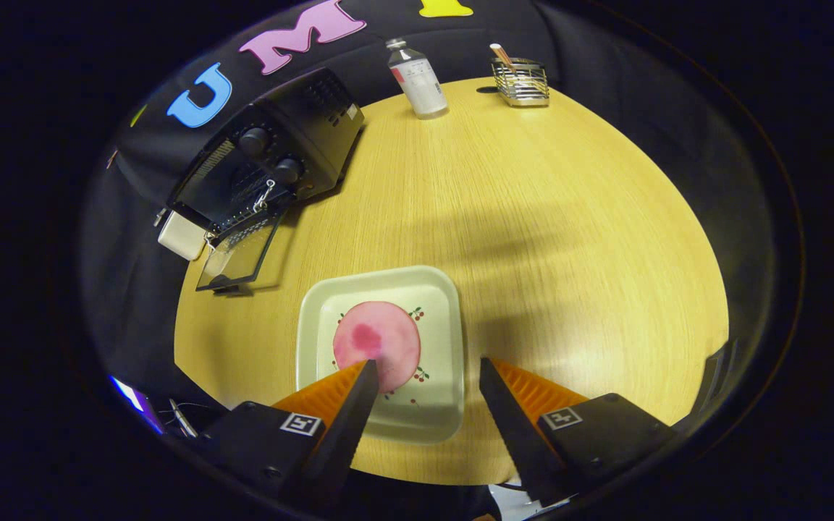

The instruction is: Open the toaster oven, put the food inside, and close the toaster oven door.

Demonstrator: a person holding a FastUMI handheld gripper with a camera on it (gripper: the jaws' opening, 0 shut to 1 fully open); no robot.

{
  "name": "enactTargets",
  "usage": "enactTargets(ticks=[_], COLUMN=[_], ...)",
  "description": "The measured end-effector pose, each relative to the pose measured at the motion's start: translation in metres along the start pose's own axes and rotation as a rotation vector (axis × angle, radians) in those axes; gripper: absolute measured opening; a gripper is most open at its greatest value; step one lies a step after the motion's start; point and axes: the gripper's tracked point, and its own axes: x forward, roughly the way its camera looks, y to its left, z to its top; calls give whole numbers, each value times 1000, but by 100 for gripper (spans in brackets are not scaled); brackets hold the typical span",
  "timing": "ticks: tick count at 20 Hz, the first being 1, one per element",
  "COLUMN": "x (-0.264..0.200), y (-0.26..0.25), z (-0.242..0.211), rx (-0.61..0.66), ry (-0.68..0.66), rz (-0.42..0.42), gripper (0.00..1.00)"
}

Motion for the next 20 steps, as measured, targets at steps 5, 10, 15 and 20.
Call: enactTargets(ticks=[5, 10, 15, 20], x=[5, 6, 8, 10], y=[-5, -15, -17, -12], z=[-2, 0, -1, 0], rx=[-59, -144, -53, 7], ry=[20, 31, 56, 29], rz=[-66, -178, -169, -92], gripper=[66, 33, 17, 8])
